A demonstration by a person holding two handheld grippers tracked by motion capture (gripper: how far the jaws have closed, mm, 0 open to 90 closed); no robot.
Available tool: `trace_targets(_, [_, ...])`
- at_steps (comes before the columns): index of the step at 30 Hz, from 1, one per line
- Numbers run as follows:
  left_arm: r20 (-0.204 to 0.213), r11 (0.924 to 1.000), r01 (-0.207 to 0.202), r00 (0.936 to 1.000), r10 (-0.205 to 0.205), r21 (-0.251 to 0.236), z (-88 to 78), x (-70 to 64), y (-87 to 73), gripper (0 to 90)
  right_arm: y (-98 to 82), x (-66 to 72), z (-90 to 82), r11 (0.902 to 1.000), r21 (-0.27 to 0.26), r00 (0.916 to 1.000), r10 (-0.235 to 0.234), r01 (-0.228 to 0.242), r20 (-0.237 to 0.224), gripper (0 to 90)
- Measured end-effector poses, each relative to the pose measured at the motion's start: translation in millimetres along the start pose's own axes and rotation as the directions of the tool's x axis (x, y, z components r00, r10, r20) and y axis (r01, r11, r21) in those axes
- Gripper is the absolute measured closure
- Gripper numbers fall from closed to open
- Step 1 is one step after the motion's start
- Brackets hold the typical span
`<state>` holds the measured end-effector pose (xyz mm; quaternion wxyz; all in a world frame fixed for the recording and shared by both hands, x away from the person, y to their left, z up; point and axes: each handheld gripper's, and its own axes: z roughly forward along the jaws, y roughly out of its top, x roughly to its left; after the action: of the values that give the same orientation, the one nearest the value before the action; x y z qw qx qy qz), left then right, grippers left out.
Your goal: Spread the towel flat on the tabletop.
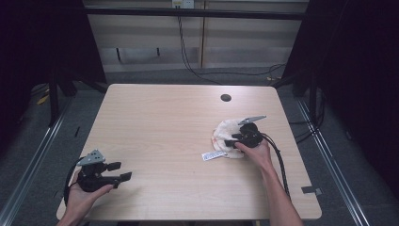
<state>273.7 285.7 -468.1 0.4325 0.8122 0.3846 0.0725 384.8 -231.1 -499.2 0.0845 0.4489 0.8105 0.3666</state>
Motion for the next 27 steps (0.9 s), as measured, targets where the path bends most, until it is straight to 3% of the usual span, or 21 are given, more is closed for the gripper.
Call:
trace_targets(3, [-0.001,1.0000,-0.003,1.0000,0.003,0.000,0.1,-0.7,-0.2,33.8,-1.3,-1.4,-0.5,0.9999,-0.006,0.9999,0.010,-0.010,0.004,54.9])
trace_targets(7, [0.000,0.9999,-0.015,0.9999,0.015,0.008,0.0,-1.6,0.1,34.6,-0.7,1.0,-1.7,0.9998,0.017,0.9996,-0.010,0.009,0.027,64.1])
trace_targets(12, [0.002,1.0000,-0.001,1.0000,0.001,-0.001,0.4,-1.1,0.1,34.6,-2.8,6.4,-3.9,0.9987,0.035,0.9988,-0.038,0.037,0.031,74.4])
trace_targets(27, [0.007,1.0000,-0.006,1.0000,0.006,0.000,0.5,-1.2,0.3,37.9,-15.3,23.9,-11.4,0.9987,0.034,0.9992,-0.037,0.037,-0.018,78.4])
